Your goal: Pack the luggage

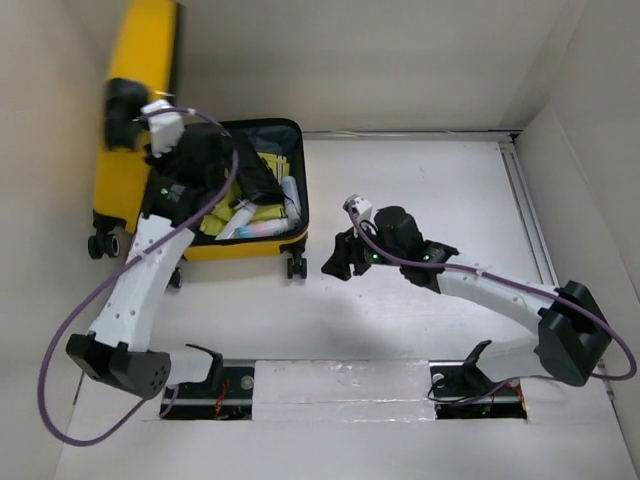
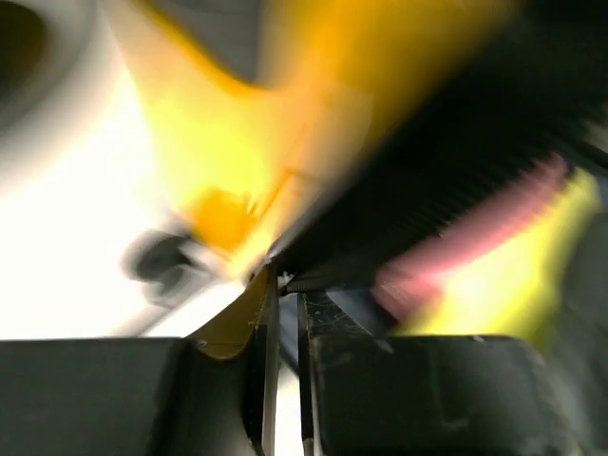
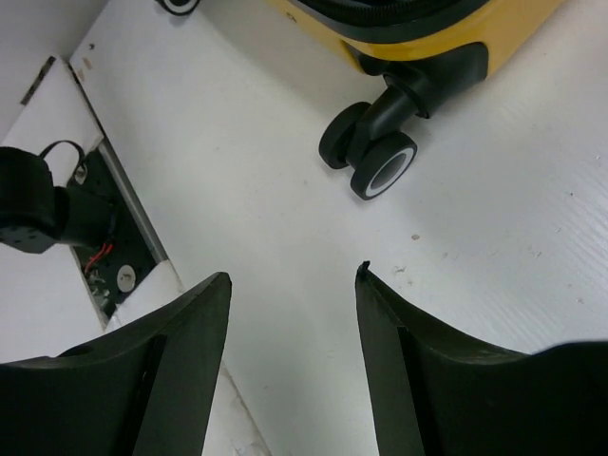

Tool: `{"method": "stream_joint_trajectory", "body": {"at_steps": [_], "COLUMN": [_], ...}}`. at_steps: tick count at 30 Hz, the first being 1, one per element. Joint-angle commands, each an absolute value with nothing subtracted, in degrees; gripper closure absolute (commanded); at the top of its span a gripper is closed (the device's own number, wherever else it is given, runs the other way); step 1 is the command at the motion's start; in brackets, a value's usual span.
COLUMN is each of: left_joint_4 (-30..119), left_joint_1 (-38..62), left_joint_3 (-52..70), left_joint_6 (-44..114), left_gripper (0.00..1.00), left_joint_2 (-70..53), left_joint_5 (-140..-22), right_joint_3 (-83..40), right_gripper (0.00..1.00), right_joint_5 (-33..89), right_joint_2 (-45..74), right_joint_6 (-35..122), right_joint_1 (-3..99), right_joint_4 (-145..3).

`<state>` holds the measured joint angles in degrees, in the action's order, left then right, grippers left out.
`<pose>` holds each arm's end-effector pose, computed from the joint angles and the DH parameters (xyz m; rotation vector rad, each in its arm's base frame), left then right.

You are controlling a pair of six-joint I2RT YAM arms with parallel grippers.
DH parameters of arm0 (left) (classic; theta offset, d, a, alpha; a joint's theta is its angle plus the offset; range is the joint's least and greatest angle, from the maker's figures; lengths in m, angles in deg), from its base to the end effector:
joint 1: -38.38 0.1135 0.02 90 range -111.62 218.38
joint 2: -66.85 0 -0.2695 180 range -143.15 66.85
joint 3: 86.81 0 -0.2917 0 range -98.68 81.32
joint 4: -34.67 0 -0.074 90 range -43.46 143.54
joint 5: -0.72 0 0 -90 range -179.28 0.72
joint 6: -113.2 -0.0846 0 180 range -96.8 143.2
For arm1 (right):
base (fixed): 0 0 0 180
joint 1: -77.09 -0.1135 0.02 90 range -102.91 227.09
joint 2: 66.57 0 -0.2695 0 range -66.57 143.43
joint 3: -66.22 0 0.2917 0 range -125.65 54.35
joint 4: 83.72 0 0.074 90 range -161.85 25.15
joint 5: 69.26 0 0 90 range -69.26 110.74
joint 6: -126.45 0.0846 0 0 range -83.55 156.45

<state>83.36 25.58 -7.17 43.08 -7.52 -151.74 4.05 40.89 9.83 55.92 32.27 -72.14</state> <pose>0.3228 0.0036 0.4572 -0.7742 1.6218 0.6576 0.2472 0.2868 0.2369 -0.7042 2.0413 1.0390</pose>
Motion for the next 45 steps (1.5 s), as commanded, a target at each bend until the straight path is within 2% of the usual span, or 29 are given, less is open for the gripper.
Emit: {"method": "stream_joint_trajectory", "body": {"at_steps": [1, 5, 7, 9, 10, 12, 14, 15, 17, 18, 19, 20, 21, 22, 27, 29, 32, 33, 39, 45], "left_joint_4": [81.51, 84.14, 84.76, 88.97, 90.99, 97.82, 99.44, 96.66, 89.12, 85.07, 76.68, 72.94, 70.64, 68.10, 69.21, 69.82, 70.35, 71.23, 72.74, 71.32], "left_joint_1": [9.44, -2.73, -8.09, -18.45, -21.44, -26.39, -26.40, -25.53, -21.93, -15.91, -12.54, -9.12, -5.60, 1.57, 22.79, 34.52, 46.85, 48.64, 57.61, 58.94], "left_joint_3": [-7.10, -4.82, -3.59, -4.37, -7.25, -12.43, -19.36, -20.54, -20.55, -18.72, -17.05, -15.47, -13.97, -13.96, -19.66, -23.00, -25.81, -26.52, -26.53, -24.51], "left_joint_6": [48.32, 48.33, 47.19, 47.80, 50.59, 54.64, 57.11, 56.60, 52.84, 50.29, 49.31, 48.78, 48.77, 50.51, 52.11, 52.64, 54.22, 54.22, 50.45, 49.83], "left_gripper": [1.00, 1.00, 0.86, 0.61, 0.42, 0.35, 0.35, 0.35, 0.35, 0.35, 0.37, 0.37, 0.37, 0.37, 0.37, 0.37, 0.38, 0.38, 0.39, 0.41], "left_joint_2": [-3.73, -6.80, -8.82, -12.51, -13.74, -17.34, -18.58, -18.58, -16.75, -14.48, -13.24, -12.09, -11.38, -10.86, -14.36, -16.91, -21.37, -22.79, -31.23, -37.21], "left_joint_5": [-148.08, -140.35, -139.19, -143.49, -147.77, -150.27, -152.37, -153.17, -150.13, -147.05, -143.46, -136.37, -133.43, -130.36, -114.46, -108.30, -100.01, -100.00, -98.43, -97.72], "right_joint_3": [1.53, 1.53, 1.53, 2.15, 3.02, 4.60, 5.83, 6.62, 6.63, 6.63, 6.63, 5.93, 4.88, 4.35, -1.27, -5.66, -12.32, -14.18, -30.88, -45.72], "right_gripper": [0.39, 0.39, 0.39, 0.39, 0.39, 0.39, 0.39, 0.44, 0.53, 0.61, 0.86, 0.96, 0.99, 1.00, 0.86, 0.86, 0.96, 1.00, 1.00, 1.00], "right_joint_5": [40.87, 38.77, 37.10, 35.61, 33.25, 30.51, 26.83, 25.77, 24.44, 24.44, 24.44, 24.96, 25.66, 25.67, 29.44, 30.59, 33.48, 34.10, 39.11, 39.11], "right_joint_2": [10.50, 11.03, 9.90, 7.35, 6.12, 1.40, -1.70, -3.10, -5.05, -5.05, -5.05, -3.92, -3.21, -2.42, 5.92, 10.56, 16.02, 20.22, 36.59, 49.78], "right_joint_6": [55.70, 56.84, 56.84, 58.33, 58.34, 59.74, 59.75, 60.27, 60.27, 60.27, 60.27, 60.27, 60.27, 60.27, 59.75, 59.04, 58.51, 58.51, 58.51, 58.51], "right_joint_1": [32.27, 32.87, 33.40, 34.02, 34.02, 34.55, 35.07, 35.08, 36.48, 37.01, 37.62, 38.15, 39.29, 39.30, 42.89, 44.91, 48.34, 49.13, 51.16, 50.63], "right_joint_4": [-73.69, -73.69, -73.69, -73.69, -73.17, -72.56, -72.55, -72.55, -72.55, -72.55, -72.03, -72.02, -71.50, -71.50, -71.50, -71.50, -71.50, -71.50, -70.97, -67.11]}}
